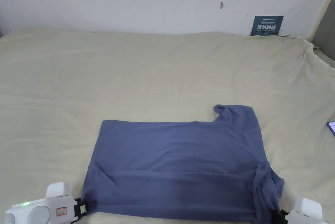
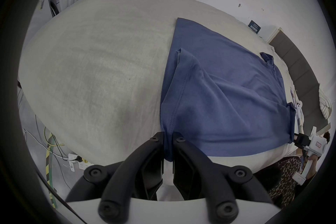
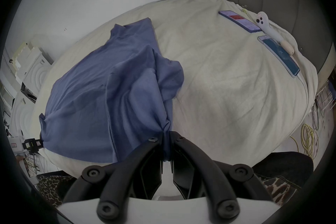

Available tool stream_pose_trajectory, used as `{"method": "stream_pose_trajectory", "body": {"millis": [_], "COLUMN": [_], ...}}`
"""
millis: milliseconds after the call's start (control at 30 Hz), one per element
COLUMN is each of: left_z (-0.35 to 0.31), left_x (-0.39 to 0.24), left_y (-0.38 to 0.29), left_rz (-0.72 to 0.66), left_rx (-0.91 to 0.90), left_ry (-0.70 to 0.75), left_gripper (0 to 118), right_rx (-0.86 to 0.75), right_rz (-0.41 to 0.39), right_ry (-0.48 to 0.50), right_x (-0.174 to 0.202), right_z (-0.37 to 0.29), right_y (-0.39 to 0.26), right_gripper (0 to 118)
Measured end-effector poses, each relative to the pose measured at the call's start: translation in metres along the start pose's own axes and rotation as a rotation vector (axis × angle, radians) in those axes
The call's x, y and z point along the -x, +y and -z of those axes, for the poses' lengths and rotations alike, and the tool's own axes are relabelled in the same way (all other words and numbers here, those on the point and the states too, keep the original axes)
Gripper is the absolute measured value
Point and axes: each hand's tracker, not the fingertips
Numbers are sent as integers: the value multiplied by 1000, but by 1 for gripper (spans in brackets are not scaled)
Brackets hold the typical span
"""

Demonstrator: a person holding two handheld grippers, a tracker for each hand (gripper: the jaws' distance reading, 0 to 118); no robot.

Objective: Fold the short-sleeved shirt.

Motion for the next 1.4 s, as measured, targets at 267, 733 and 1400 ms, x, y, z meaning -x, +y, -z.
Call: {"method": "stream_pose_trajectory", "body": {"millis": [267,733,1400], "left_z": [-21,-147,-147], "left_x": [-13,-104,-124], "left_y": [6,74,63], "left_rz": [-53,147,225], "left_rx": [4,-635,-809], "left_ry": [28,-1,-56], "left_gripper": [60,94,0], "right_rx": [-29,-654,-794], "right_rz": [-53,-258,-305], "right_ry": [-54,13,0], "right_x": [14,111,130], "right_z": [-17,-167,-178], "right_y": [16,96,96], "right_gripper": [33,90,0]}}
